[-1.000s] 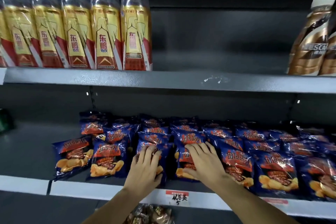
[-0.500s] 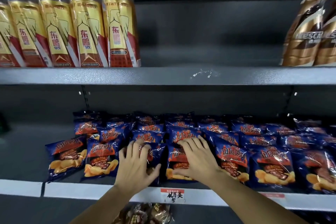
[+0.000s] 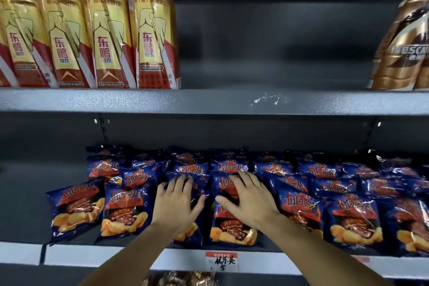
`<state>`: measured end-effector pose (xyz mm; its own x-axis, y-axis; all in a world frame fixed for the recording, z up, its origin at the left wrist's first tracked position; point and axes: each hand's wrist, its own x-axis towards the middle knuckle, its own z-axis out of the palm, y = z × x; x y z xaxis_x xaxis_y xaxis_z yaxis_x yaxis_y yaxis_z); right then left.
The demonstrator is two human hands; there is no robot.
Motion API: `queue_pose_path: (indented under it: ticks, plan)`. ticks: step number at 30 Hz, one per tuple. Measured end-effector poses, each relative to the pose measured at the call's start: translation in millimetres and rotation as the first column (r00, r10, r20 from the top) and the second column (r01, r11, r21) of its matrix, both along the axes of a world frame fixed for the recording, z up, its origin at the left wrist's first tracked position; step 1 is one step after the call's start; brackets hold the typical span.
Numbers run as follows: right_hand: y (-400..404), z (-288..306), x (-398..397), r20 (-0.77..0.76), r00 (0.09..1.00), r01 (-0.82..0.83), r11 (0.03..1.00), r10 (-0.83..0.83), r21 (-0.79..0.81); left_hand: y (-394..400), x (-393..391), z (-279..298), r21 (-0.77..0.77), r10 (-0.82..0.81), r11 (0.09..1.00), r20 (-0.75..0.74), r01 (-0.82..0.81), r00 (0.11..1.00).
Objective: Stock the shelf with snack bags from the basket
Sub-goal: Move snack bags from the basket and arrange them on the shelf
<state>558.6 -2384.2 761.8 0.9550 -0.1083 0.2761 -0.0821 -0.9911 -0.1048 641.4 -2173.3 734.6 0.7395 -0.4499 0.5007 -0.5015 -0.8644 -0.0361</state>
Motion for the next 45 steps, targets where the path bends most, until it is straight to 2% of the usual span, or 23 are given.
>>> queue_pose_path:
  ticks: [3,6,10,19,25,30,34,36,40,45]
  plan:
    - [4,1,-3,0.034,0.999,-0.005,1.000,0.006,-0.026,1,-1,1,-0.013,-0.005,1.000,0.046,0.006,0.999]
    - [7,12,-4,0.132,0.991,0.001,1.000,0.002,-0.029,5,-4,6,-0.026,0.002,1.000,0.087,0.000,0.996]
    - [32,25,-1,0.244,0.967,-0.065,0.997,0.074,-0.047,13,-16,23,-0.060,0.023,0.998,0.103,-0.017,0.994]
    - [105,14,7,0.244,0.947,-0.216,0.976,0.208,0.005,84,-49,15,-0.009,0.172,0.985,0.090,-0.172,0.981]
    - [155,6,22,0.230,0.936,-0.273,0.962,0.265,0.001,149,-31,8,-0.033,0.228,0.974,0.091,-0.226,0.969]
    - [202,3,52,0.245,0.932,-0.264,0.963,0.268,-0.049,207,12,4,-0.100,0.188,0.979,0.146,-0.175,0.971]
    - [252,2,88,0.210,0.948,-0.224,0.970,0.240,-0.098,269,62,4,-0.088,0.143,0.988,0.166,-0.130,0.976]
    - [267,0,99,0.212,0.956,-0.176,0.974,0.203,-0.142,288,81,2,-0.064,0.092,0.995,0.179,-0.082,0.979]
    - [279,-7,105,0.124,0.983,-0.106,0.968,0.137,-0.226,305,106,-3,0.042,0.021,0.999,0.138,-0.027,0.990]
    - [269,-10,98,0.062,0.988,-0.118,0.959,0.138,-0.257,298,118,-10,0.105,-0.052,0.993,0.066,0.045,0.996]
